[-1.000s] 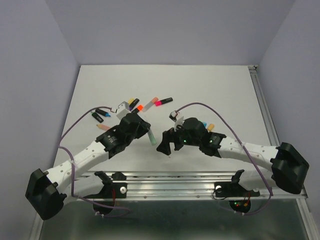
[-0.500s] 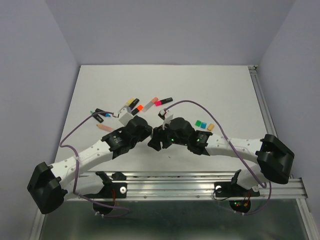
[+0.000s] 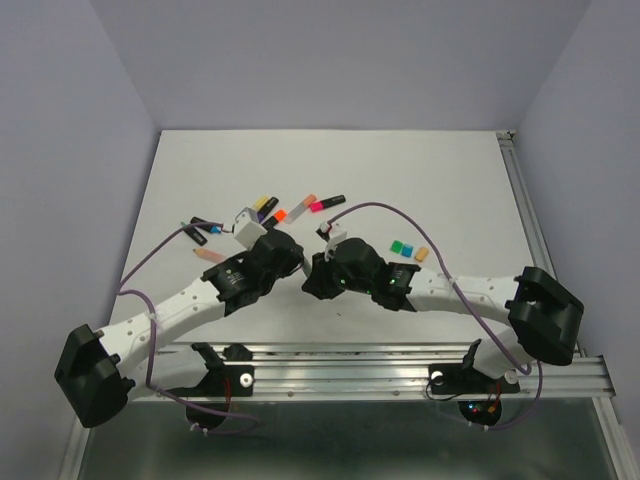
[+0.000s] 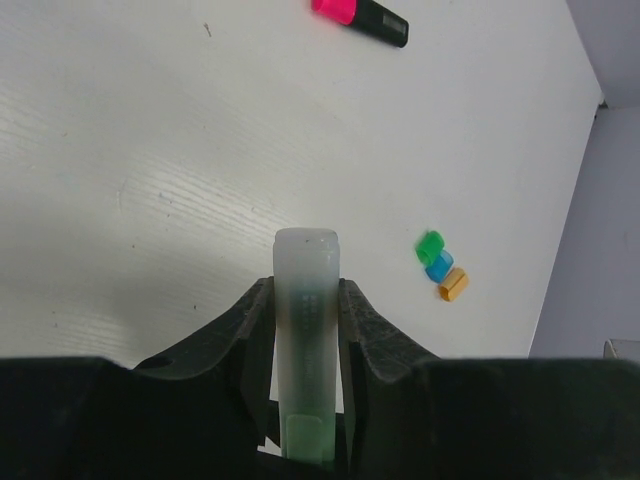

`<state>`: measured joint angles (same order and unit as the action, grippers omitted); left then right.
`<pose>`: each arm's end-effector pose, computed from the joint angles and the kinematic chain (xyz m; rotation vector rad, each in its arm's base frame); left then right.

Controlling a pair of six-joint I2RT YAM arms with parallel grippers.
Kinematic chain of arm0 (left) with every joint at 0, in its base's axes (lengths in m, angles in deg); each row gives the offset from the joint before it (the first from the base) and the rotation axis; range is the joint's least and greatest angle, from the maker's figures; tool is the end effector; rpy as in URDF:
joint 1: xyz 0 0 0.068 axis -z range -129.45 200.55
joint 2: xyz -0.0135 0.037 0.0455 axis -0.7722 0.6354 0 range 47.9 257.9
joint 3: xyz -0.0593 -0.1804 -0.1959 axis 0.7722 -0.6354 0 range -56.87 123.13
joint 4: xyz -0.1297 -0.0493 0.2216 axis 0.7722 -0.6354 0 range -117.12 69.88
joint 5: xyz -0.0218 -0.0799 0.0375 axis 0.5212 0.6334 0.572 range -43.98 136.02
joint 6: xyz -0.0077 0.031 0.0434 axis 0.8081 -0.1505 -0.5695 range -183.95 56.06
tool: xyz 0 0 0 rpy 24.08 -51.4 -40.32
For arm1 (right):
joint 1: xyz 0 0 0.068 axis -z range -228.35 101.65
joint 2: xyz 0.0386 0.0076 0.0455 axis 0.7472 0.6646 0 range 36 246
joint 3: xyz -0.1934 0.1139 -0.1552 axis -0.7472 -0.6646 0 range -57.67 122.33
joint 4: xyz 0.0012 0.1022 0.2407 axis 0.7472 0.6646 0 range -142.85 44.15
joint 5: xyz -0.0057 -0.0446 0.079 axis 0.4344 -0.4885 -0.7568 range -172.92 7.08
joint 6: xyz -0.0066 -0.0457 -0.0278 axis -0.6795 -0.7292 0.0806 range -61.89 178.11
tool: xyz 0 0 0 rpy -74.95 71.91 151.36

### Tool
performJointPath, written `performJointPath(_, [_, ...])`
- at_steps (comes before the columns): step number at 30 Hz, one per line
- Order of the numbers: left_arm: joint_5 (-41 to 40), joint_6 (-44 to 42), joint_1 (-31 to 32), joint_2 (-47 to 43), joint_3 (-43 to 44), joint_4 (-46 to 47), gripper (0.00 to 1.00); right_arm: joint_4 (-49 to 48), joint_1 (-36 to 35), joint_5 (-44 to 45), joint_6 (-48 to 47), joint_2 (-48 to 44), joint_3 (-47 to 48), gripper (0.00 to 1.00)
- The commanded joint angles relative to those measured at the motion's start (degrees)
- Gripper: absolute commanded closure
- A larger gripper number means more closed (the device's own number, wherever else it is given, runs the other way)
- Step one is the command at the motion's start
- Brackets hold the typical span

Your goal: Open the pen caps

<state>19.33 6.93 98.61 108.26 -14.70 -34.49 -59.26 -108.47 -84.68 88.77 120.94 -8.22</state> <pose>0.1657 -0.1604 0.2666 -0.6982 2.0492 -0.7544 0.1619 0.2839 0.2299 -0.5883 2.1576 0.9604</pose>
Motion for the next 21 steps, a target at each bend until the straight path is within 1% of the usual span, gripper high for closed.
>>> performJointPath(1, [-2.48, -1.95, 0.55, 0.46, 2.22, 1.62, 1.00, -2.64, -0.70, -0.26, 0.19, -0.31, 3.02, 0.85])
performJointPath(2, [-2.83, -2.31, 0.55, 0.38, 2.04, 2.06, 1.00, -2.81, -0.79, -0.61, 0.28, -0.31, 2.85, 0.89])
performJointPath(3, [-4.66, -2.58, 0.55, 0.29, 1.43, 2.85, 1.00, -2.99, -0.70, -1.66, 0.37, -0.40, 2.50, 0.95])
performJointPath(4, [-6.07, -2.41, 0.46, 0.11, 0.99, 3.21, 1.00, -2.99, -0.70, -2.19, 0.81, -0.66, 2.23, 0.99])
performJointPath(8, [-12.40, -3.81, 0.38, 0.02, 0.80, 5.14, 1.00, -3.60, -0.97, -5.70, 2.21, -2.15, 0.04, 0.99])
performJointPath(9, [-15.46, -4.16, 0.11, 0.28, 1.24, 5.06, 1.00, -3.78, -1.05, -7.71, 2.56, -2.68, -0.66, 0.99])
performJointPath(10, [-16.36, -5.29, -1.19, 1.07, 2.20, 5.05, 1.00, -4.22, -1.49, -9.12, 3.26, -3.99, -2.06, 0.99])
performJointPath(11, [-16.63, -7.31, -2.34, 1.69, 2.82, 5.23, 1.00, -4.83, -1.75, -11.84, 3.97, -4.61, -3.30, 0.99])
performJointPath(12, [-16.63, -8.46, -4.87, 2.04, 3.26, 6.01, 1.00, -5.53, -2.02, -13.43, 4.58, -5.49, -4.35, 0.99])
performJointPath(14, [-15.85, -12.22, -7.08, 2.92, 3.97, 7.86, 1.00, -7.37, -2.81, -16.68, 6.86, -7.59, -7.77, 0.99])
performJointPath(15, [-15.67, -13.47, -7.88, 2.92, 3.88, 10.30, 1.00, -8.08, -3.16, -17.92, 7.48, -8.30, -8.84, 0.99])
performJointPath(19, [-13.82, -16.64, -13.58, 3.62, 4.41, 12.43, 1.00, -11.15, -4.91, -20.56, 11.08, -11.20, -13.58, 0.99])
performJointPath(21, [-13.73, -17.69, -14.74, 3.63, 4.67, 12.61, 1.00, -11.60, -5.18, -21.17, 11.53, -12.69, -15.16, 0.99])
